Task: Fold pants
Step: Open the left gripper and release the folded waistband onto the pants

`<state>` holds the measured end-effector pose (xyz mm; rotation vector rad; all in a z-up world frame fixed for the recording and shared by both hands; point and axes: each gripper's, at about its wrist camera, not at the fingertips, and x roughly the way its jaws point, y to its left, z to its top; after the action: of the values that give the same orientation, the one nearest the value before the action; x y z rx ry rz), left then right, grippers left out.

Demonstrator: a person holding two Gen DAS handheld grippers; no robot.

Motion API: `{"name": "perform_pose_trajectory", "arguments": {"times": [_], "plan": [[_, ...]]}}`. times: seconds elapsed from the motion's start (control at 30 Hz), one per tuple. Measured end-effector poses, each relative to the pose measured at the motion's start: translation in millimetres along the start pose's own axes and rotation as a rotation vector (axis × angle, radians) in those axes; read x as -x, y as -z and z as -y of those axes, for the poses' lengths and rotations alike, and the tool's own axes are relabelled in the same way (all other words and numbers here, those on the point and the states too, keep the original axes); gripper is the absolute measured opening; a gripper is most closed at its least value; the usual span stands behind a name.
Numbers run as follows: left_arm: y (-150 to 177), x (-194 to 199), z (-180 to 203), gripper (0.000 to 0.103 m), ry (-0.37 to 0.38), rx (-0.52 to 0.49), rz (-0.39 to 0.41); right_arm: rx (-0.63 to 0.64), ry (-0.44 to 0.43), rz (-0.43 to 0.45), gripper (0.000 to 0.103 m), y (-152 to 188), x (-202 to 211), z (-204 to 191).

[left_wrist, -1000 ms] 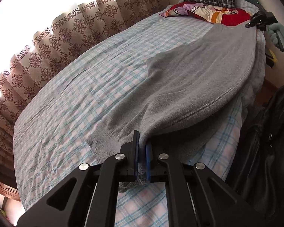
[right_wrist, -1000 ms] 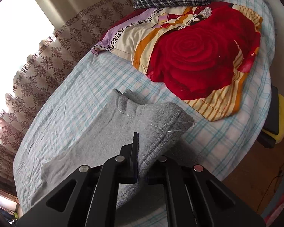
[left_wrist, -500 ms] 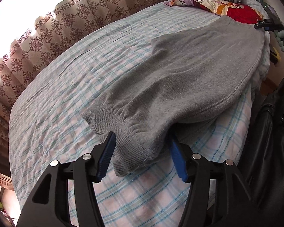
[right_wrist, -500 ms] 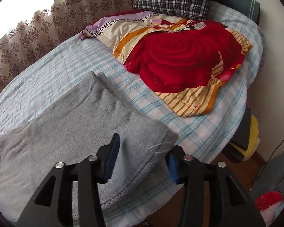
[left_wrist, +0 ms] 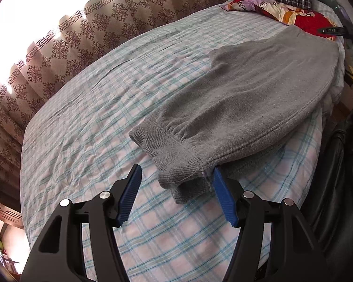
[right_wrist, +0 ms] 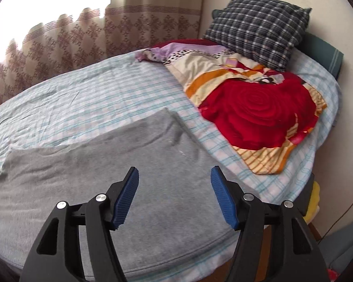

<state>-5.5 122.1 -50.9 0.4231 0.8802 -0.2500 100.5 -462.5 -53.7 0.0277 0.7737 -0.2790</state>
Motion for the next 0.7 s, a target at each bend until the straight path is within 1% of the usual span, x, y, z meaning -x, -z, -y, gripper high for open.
{"name": "perform_pose_trajectory", "arguments": {"times": [0.07, 0.13, 0.2, 0.27, 0.37, 0.4, 0.5, 0.57, 0.63, 0.7], "plan": [[5, 3, -3, 0.064, 0.006, 0.024, 0.0, 0.038, -0.039, -0.041, 0.064, 6, -11, -16], [8, 7, -7, 0.064, -0.002, 0.04, 0.004, 0.058, -0.06, -0.101, 0.064, 14, -24, -24], [9, 11, -12, 0.064, -0.019, 0.059, 0.013, 0.064, -0.053, -0.157, 0.064, 20, -36, -24], [5, 15, -18, 0.064, -0.046, 0.101, 0.033, 0.046, -0.049, -0.214, 0.064, 25, -47, -19], [-16, 18, -22, 0.064, -0.014, 0.181, 0.09, 0.017, -0.071, -0.224, 0.065, 27, -50, -15], [-25, 17, -20, 0.064, -0.007, 0.194, 0.102, 0.024, -0.066, -0.227, 0.065, 27, -50, -16], [-52, 6, -7, 0.064, 0.059, 0.207, 0.14, 0.033, -0.057, -0.225, 0.065, 29, -49, -18], [-68, -6, 7, 0.064, 0.119, 0.208, 0.146, 0.013, -0.066, -0.225, 0.065, 28, -49, -15], [-79, -20, 24, 0.064, 0.167, 0.193, 0.126, -0.005, -0.074, -0.217, 0.065, 24, -47, -11], [-82, -32, 45, 0.064, 0.181, 0.142, 0.101, -0.005, -0.07, -0.204, 0.065, 21, -44, -9]]}}
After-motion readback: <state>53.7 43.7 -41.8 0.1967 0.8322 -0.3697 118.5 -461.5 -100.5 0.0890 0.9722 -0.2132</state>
